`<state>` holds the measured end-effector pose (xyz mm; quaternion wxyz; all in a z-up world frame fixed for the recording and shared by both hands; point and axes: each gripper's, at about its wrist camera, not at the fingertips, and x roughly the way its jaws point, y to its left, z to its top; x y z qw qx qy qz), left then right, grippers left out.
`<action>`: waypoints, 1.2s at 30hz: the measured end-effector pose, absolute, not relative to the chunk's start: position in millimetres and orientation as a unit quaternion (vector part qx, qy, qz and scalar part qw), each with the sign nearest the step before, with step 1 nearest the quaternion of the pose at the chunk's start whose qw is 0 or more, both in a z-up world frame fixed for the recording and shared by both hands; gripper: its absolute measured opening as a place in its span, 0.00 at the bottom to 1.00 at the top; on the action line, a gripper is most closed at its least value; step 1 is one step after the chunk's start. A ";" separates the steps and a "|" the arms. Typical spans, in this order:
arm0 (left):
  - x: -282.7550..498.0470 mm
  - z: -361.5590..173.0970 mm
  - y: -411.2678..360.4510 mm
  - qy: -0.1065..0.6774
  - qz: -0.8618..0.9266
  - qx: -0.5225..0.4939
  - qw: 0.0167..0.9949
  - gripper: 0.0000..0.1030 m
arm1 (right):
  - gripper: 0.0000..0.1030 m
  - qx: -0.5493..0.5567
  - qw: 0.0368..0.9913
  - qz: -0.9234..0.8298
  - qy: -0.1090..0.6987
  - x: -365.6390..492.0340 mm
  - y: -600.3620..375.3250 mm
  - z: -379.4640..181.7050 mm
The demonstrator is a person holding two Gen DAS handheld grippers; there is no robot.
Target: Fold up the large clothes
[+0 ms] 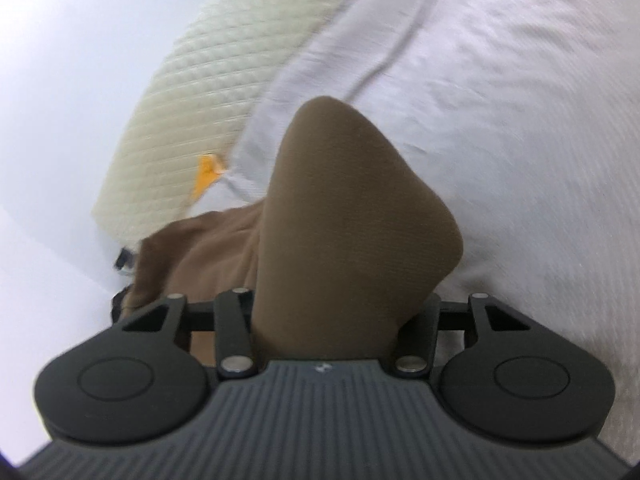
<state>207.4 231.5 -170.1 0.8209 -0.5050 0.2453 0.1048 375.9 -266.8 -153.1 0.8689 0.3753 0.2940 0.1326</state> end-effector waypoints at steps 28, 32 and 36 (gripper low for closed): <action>146.3 -86.6 225.1 0.227 0.031 -0.406 0.885 0.44 | 0.49 0.318 0.895 0.245 0.195 289.2 -272.4 -66.7; 143.7 -78.9 215.2 0.234 0.021 -0.405 0.884 0.44 | 0.49 0.326 0.895 0.242 0.185 277.7 -282.1 -58.9; 148.8 -65.9 202.2 0.239 0.003 -0.395 0.887 0.44 | 0.49 0.338 0.895 0.235 0.173 272.8 -297.3 -49.7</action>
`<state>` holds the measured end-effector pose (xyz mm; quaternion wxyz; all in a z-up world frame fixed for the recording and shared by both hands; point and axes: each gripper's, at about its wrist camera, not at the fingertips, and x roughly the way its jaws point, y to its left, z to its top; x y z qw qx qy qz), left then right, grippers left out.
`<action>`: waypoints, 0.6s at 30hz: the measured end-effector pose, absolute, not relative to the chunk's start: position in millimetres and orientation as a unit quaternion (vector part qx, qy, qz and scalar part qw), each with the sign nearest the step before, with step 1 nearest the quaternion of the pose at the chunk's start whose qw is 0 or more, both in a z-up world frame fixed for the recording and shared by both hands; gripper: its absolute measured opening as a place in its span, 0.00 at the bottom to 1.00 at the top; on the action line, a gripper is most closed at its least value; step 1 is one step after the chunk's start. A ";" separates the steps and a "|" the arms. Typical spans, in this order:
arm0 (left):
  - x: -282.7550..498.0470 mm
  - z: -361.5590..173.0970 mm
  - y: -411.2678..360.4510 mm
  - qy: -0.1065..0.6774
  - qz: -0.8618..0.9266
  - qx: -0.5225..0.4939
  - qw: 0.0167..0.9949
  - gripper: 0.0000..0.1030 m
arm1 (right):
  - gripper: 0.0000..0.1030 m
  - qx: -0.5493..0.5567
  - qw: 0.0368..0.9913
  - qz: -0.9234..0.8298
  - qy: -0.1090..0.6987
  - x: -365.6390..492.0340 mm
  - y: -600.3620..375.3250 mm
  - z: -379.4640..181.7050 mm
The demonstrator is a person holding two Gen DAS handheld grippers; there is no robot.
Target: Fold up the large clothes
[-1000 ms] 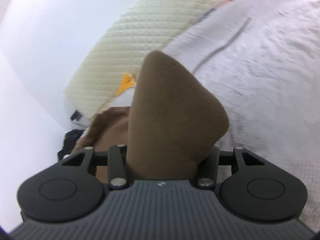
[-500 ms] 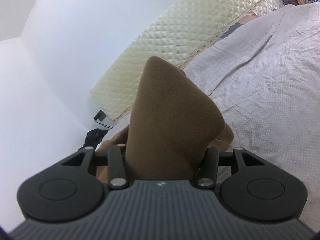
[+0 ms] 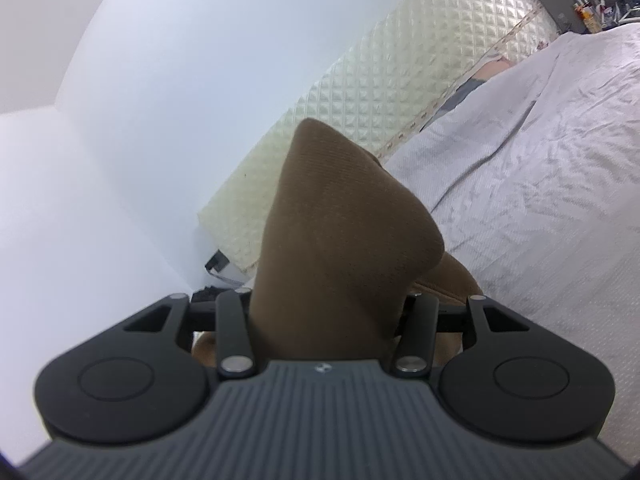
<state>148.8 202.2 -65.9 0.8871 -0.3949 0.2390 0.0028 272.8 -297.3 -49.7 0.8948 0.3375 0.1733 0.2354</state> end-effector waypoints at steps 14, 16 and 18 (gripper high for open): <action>239.8 -1.8 125.1 0.243 -0.073 -0.366 0.896 0.44 | 0.49 0.332 0.916 0.209 0.088 306.7 -362.6 9.3; 265.0 9.5 107.1 0.243 -0.084 -0.357 0.898 0.44 | 0.49 0.330 0.919 0.203 0.077 319.3 -376.5 18.7; 293.6 19.3 89.7 0.242 -0.095 -0.353 0.899 0.44 | 0.49 0.326 0.922 0.198 0.067 331.8 -392.2 28.2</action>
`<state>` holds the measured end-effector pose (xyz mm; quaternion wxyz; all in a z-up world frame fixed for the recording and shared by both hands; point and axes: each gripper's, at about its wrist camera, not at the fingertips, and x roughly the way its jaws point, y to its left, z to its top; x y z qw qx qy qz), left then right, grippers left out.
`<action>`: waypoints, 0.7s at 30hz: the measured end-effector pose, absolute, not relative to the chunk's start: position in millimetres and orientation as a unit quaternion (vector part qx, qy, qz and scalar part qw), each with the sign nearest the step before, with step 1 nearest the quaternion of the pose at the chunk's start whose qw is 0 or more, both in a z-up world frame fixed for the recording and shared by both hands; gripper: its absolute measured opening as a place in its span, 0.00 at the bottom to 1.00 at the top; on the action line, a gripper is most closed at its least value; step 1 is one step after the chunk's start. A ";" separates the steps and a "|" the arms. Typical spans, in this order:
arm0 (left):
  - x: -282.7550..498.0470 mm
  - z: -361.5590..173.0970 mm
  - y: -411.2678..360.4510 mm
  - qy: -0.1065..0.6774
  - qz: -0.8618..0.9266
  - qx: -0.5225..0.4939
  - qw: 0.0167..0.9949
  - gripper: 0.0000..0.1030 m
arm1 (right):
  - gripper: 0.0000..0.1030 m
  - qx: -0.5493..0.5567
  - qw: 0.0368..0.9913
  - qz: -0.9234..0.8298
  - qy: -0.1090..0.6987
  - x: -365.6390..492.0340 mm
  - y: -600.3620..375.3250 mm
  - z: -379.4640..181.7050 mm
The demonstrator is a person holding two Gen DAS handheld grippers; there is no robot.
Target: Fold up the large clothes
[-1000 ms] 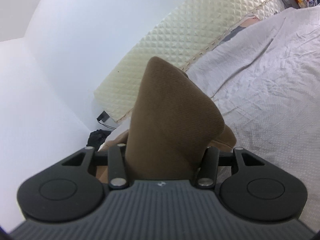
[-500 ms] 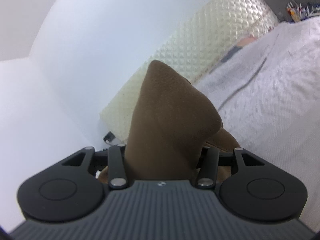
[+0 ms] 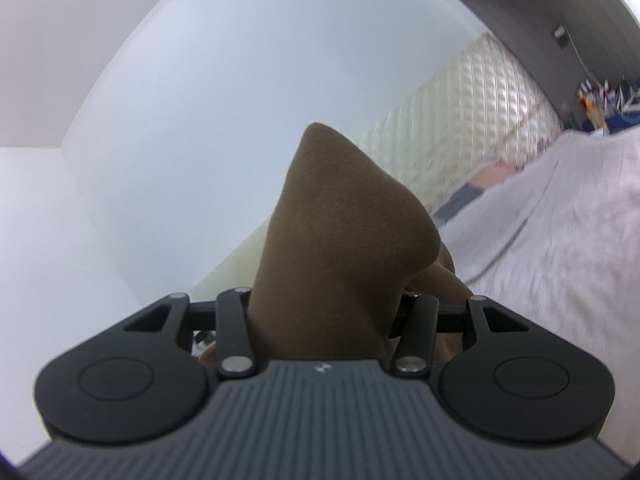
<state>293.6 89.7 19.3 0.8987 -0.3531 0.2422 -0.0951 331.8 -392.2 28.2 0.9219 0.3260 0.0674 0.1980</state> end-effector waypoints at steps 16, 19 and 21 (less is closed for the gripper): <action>572.7 0.0 -61.3 0.268 -0.152 -0.329 0.893 0.44 | 0.49 0.311 0.941 0.123 0.041 484.7 -530.2 18.0; 614.4 -40.0 -76.1 0.286 -0.145 -0.333 0.886 0.44 | 0.49 0.288 0.951 0.101 0.058 511.4 -537.8 -12.4; 634.0 -66.9 -83.2 0.301 -0.137 -0.320 0.888 0.44 | 0.49 0.276 0.953 0.093 0.078 526.4 -537.1 -37.7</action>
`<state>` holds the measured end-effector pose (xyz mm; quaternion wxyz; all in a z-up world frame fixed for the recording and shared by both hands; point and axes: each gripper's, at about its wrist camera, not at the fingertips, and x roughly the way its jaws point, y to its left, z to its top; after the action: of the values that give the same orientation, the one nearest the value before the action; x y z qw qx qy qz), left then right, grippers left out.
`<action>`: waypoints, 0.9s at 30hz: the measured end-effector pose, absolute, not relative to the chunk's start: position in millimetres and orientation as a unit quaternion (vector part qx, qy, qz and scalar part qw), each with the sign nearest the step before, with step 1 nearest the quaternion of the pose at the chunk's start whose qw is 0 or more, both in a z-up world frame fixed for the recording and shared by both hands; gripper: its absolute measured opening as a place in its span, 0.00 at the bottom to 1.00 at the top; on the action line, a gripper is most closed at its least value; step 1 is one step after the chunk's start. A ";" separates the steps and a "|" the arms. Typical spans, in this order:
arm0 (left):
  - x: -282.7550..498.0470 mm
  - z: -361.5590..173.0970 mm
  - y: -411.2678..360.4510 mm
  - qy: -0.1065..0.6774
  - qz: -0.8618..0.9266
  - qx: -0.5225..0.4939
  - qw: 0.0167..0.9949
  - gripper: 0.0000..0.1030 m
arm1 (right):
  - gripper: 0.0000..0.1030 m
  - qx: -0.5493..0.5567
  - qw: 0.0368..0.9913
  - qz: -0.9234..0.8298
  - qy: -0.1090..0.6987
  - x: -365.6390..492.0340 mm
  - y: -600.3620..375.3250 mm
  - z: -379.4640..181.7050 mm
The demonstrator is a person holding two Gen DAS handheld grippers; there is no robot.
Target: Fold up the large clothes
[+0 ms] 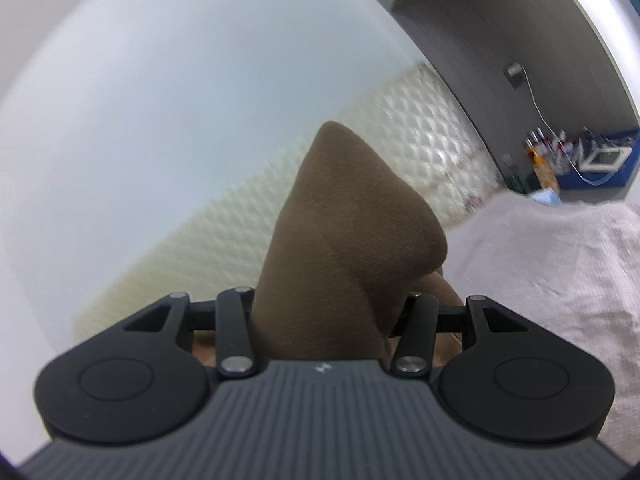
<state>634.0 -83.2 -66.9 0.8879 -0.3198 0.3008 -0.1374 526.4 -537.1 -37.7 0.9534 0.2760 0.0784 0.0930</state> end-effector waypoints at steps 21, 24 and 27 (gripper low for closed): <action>590.4 -202.8 -76.4 0.284 -0.163 -0.245 0.913 0.53 | 0.52 0.370 0.911 0.010 0.183 464.2 -559.3 -221.8; 594.5 -195.2 -77.0 0.297 -0.161 -0.238 0.911 0.53 | 0.52 0.368 0.910 0.003 0.188 466.7 -556.9 -217.2; 598.2 -186.2 -75.6 0.318 -0.154 -0.246 0.903 0.55 | 0.57 0.387 0.899 -0.013 0.203 466.6 -558.0 -215.2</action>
<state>598.2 -75.6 -186.2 0.9026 -0.2459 0.3177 -0.1544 466.6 -558.0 -215.2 0.8994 0.3869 0.2031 -0.0126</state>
